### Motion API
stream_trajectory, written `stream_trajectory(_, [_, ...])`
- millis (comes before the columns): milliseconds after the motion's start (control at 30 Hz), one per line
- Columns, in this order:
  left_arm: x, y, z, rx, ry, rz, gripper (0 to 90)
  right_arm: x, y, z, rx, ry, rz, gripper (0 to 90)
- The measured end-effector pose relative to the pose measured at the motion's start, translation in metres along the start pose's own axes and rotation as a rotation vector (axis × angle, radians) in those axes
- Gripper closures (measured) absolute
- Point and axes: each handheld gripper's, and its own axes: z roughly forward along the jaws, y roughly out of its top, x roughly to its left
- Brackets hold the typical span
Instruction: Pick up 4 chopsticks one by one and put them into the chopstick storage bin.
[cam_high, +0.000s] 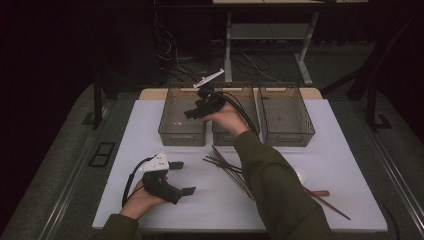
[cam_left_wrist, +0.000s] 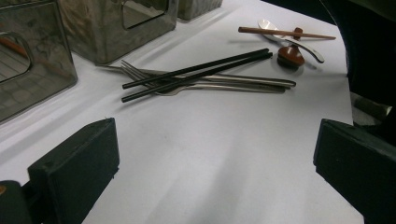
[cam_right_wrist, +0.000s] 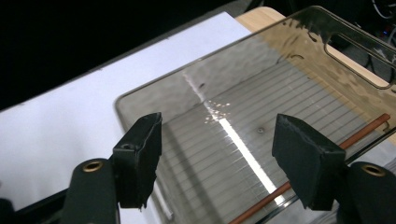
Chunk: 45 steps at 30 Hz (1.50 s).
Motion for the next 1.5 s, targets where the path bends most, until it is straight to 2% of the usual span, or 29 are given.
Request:
stream_trajectory(300, [0.0, 0.0, 0.0, -0.001, 0.017, -0.008, 0.0, 0.005, -0.012, -0.023, -0.025, 0.019, -0.025, 28.6])
stream_trajectory(400, [0.0, 0.0, 0.0, -0.015, 0.019, -0.023, 0.0, 0.004, -0.016, -0.032, -0.037, 0.025, -0.029, 28.2])
stream_trajectory(733, [0.001, -0.001, -0.001, -0.009, 0.025, -0.018, 0.0, 0.007, -0.029, -0.063, -0.045, 0.028, -0.051, 27.0])
stream_trajectory(933, [0.001, -0.001, -0.001, -0.011, 0.022, -0.023, 0.0, 0.006, -0.044, -0.082, -0.052, 0.02, -0.053, 25.7])
stream_trajectory(1100, [0.001, -0.001, -0.001, -0.018, 0.019, -0.027, 0.0, 0.004, -0.054, -0.09, -0.056, 0.018, -0.049, 25.1])
stream_trajectory(1233, [0.001, -0.001, -0.001, -0.005, 0.022, -0.017, 0.0, 0.001, -0.065, -0.099, -0.065, 0.008, -0.043, 24.2])
stream_trajectory(1500, [0.001, -0.001, -0.001, -0.007, 0.016, -0.03, 0.0, -0.003, -0.088, -0.115, -0.07, -0.011, -0.04, 24.1])
